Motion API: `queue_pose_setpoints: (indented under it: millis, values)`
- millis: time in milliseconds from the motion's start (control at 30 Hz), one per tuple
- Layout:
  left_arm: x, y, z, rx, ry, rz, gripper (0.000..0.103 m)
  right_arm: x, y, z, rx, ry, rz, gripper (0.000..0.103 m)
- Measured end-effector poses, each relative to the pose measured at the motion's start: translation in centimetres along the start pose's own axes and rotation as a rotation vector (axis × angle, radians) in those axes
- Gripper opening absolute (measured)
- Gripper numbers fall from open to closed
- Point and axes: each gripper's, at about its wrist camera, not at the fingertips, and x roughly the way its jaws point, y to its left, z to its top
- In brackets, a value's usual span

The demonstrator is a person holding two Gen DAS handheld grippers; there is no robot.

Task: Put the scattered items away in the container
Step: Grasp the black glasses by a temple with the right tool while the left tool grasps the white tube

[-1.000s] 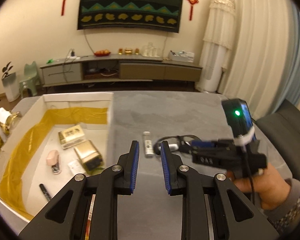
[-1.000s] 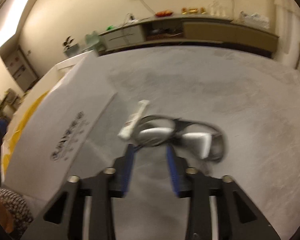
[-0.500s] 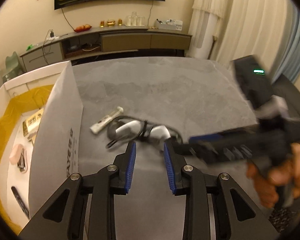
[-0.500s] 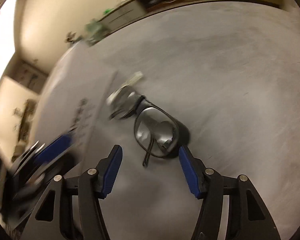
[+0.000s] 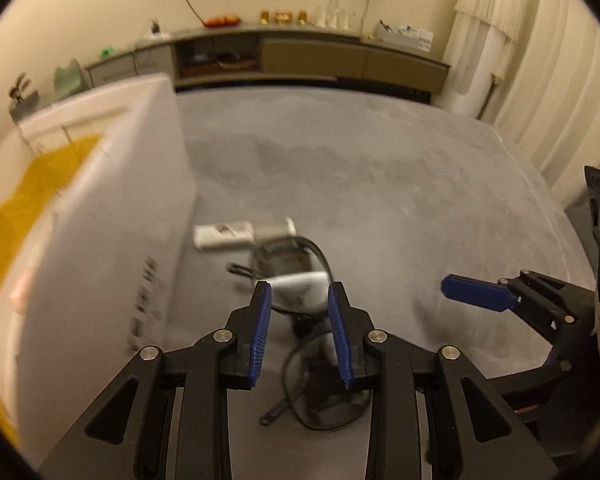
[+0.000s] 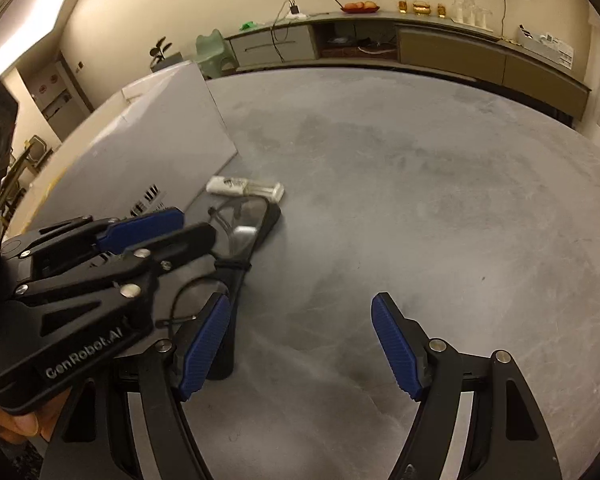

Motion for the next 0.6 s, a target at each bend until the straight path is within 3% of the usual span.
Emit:
queue_pose_setpoints:
  millis: [100,167,233,300,400,533,600]
  values:
    - [0.6,-0.5,-0.2,-0.004,0.003,-0.057,0.032,0.0,-0.7,-0.7,0.029,0.041,-0.031,0.075]
    - [0.5,-0.8,-0.2,0.000,-0.007,-0.126,0.032,-0.4,-1.1,-1.1,0.040,0.050,-0.045,0.075]
    - [0.2,-1.0,-0.2,-0.017,-0.003,-0.266,0.034,-1.0,-1.6,-1.2,0.054,0.055,-0.045,0.075]
    - [-0.7,-1.5,0.0,-0.001,-0.031,-0.310,0.035,-1.8,-2.1,-1.3,0.071,0.052,-0.038,0.075]
    - [-1.8,-1.7,0.7,0.041,-0.098,-0.184,0.038,-3.0,-2.9,-1.4,0.111,0.025,-0.012,0.075]
    - [0.5,-1.7,1.5,0.079,-0.019,0.074,0.042,-3.0,-3.7,-1.2,0.164,0.014,0.010,0.077]
    - [1.7,-1.4,1.7,0.064,-0.008,0.127,0.042,-2.4,-3.4,-1.3,0.168,0.033,0.019,0.077]
